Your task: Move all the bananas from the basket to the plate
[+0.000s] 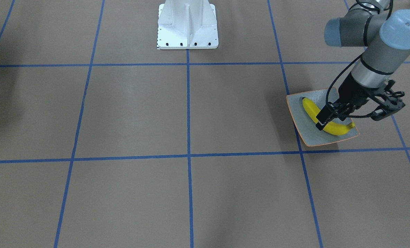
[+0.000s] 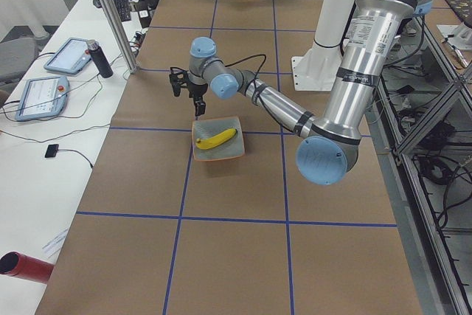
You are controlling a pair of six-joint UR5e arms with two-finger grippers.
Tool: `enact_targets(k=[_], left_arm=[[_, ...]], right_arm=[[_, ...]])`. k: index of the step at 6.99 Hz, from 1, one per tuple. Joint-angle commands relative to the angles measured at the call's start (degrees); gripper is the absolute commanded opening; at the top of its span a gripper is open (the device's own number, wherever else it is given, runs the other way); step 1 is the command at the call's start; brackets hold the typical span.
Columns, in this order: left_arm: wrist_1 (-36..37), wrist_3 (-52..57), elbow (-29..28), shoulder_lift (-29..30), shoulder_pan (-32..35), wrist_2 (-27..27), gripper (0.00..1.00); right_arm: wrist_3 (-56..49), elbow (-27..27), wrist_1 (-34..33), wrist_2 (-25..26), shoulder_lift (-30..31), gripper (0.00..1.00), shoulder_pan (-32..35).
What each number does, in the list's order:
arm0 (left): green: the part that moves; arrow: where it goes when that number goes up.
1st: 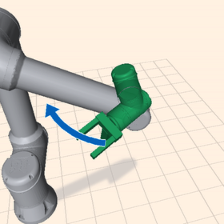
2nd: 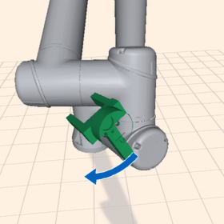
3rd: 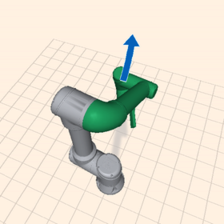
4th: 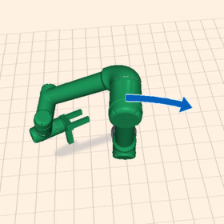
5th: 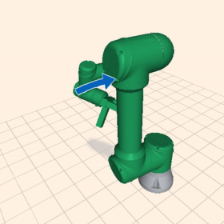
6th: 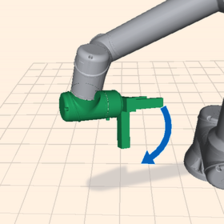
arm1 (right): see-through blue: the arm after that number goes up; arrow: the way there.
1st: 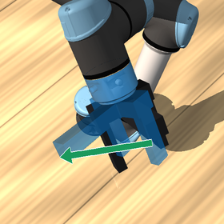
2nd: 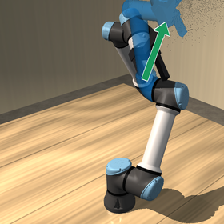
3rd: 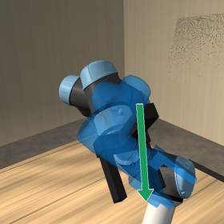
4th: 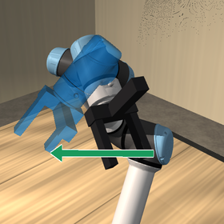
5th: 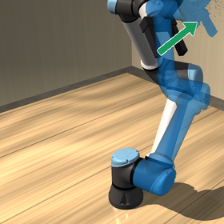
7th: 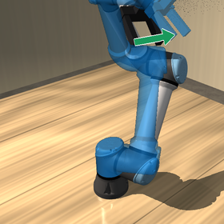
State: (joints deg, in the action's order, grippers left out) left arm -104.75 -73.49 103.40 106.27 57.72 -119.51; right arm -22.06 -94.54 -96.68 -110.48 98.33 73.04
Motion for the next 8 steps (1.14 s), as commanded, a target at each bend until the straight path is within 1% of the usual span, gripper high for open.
enact_targets(k=[1, 2, 3, 4, 5, 6, 8], left_arm=[[0.07, -0.07, 0.04, 0.26, -0.07, 0.07, 1.00], [0.07, -0.07, 0.04, 0.34, -0.07, 0.07, 1.00], [0.07, -0.07, 0.04, 0.43, -0.07, 0.07, 1.00], [0.07, -0.07, 0.04, 0.43, -0.07, 0.07, 1.00], [0.07, -0.07, 0.04, 0.43, -0.07, 0.07, 1.00], [0.07, -0.07, 0.04, 0.52, -0.07, 0.07, 1.00], [0.07, -0.68, 0.13, 0.61, -0.50, 0.07, 1.00]], right_arm=[[0.00, 0.06, 0.09, 0.00, 0.01, 0.32, 0.08], [0.00, -0.12, 0.09, 0.00, 0.01, 0.20, 0.08], [0.00, -0.29, 0.09, 0.00, 0.01, 0.16, 0.08], [0.00, -0.38, 0.09, 0.00, 0.01, 0.13, 0.43], [0.00, -0.38, 0.09, 0.09, -0.07, 0.02, 1.39], [0.00, -0.38, 0.00, 0.26, -0.07, 0.00, 2.53], [0.00, -0.38, 0.00, 2.19, -0.16, 0.00, 2.99]])
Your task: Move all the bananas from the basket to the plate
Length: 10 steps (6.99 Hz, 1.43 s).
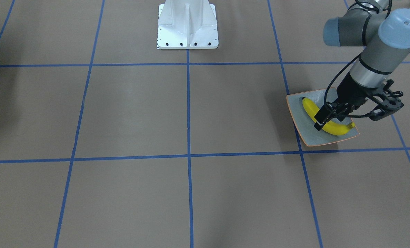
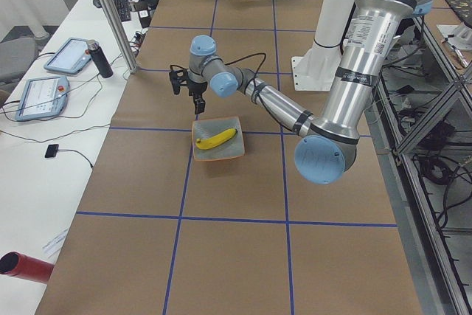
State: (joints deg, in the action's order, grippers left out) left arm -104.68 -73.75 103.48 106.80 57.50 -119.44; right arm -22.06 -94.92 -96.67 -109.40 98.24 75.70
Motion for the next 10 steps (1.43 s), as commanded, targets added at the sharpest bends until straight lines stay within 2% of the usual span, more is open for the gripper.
enact_targets(k=[1, 5, 7, 9, 10], left_arm=[[-0.09, -1.21, 0.06, 0.07, -0.55, 0.00, 1.00], [0.00, -1.31, -0.20, -0.10, -1.16, 0.26, 1.00], [-0.09, -2.27, -0.55, -0.10, -1.86, 0.26, 1.00], [-0.09, -2.45, -0.64, -0.10, -1.87, 0.26, 1.00], [-0.17, -2.54, -0.64, -0.01, -1.87, 0.26, 1.00]], right_arm=[[0.00, 0.00, -0.01, 1.20, -0.15, 0.00, 0.58], [0.70, -0.79, -0.01, 0.85, -0.94, 0.00, 2.43], [0.97, -3.24, -0.79, 0.59, -0.86, 0.00, 3.39], [1.32, -10.60, -9.11, -0.02, -2.51, 0.00, 5.49], [2.54, -10.99, -11.59, -2.72, -5.40, 0.00, 6.64]])
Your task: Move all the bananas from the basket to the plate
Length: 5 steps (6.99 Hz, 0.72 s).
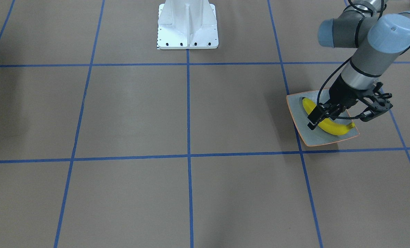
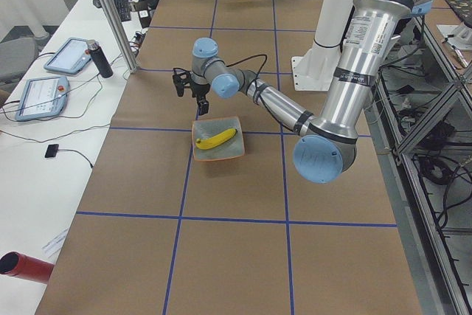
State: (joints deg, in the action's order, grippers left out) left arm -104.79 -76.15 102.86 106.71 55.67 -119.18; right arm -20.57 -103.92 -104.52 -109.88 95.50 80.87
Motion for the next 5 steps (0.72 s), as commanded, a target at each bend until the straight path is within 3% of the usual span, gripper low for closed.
enact_targets(k=[1, 3, 5], left_arm=[[-0.07, -0.23, -0.03, 0.51, -0.29, 0.00, 1.00], [-0.07, -0.32, 0.06, 2.35, -0.30, 0.00, 1.00], [0.02, -0.67, -0.29, 4.46, -0.30, -0.09, 1.00]], right_arm=[[4.71, -1.90, -4.02, -4.62, -5.82, 0.00, 1.49], [11.13, -1.55, -4.64, -11.28, -11.89, 0.00, 1.40], [22.02, -2.07, -4.73, -18.94, -19.26, 0.00, -4.54]])
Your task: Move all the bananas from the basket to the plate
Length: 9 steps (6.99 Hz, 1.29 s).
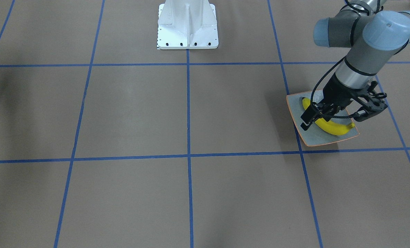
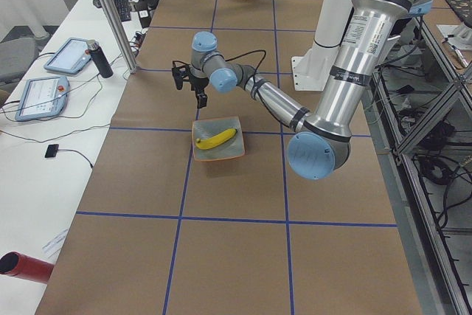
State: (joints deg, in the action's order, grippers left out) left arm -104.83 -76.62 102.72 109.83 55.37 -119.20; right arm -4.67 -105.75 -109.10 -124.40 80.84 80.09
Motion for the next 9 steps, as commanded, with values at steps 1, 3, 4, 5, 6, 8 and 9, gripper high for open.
enact_targets(k=[1, 3, 4, 5, 6, 8, 9], left_arm=[[-0.02, -0.80, -0.59, 2.65, -0.09, -0.15, 1.00], [-0.02, -6.40, -2.52, 7.83, -1.48, -0.16, 1.00], [-0.11, -8.17, -2.44, 10.29, -3.41, -0.16, 1.00], [-2.98, -8.10, -1.83, 11.27, -5.35, -0.33, 1.00], [-9.10, -8.28, -1.82, 11.37, -6.67, -0.59, 1.00], [-15.11, -8.28, -2.08, 12.67, -9.83, -0.51, 1.00], [-17.31, -8.19, -2.00, 13.47, -11.50, -0.51, 1.00]], right_arm=[[13.48, 0.02, -0.06, -6.97, -9.17, 0.00, -9.20], [24.85, -1.90, 0.03, -7.17, -15.60, 0.00, -18.70], [27.15, -3.30, 0.03, -7.09, -17.98, 0.00, -22.49], [29.26, -4.80, 0.12, -7.26, -19.74, 0.00, -25.92], [30.67, -5.94, 0.29, -8.04, -21.93, 0.00, -28.47], [33.76, -5.96, 1.00, -7.53, -26.06, 0.00, -33.14], [34.90, -5.87, 4.30, -7.35, -26.61, 0.00, -34.90]])
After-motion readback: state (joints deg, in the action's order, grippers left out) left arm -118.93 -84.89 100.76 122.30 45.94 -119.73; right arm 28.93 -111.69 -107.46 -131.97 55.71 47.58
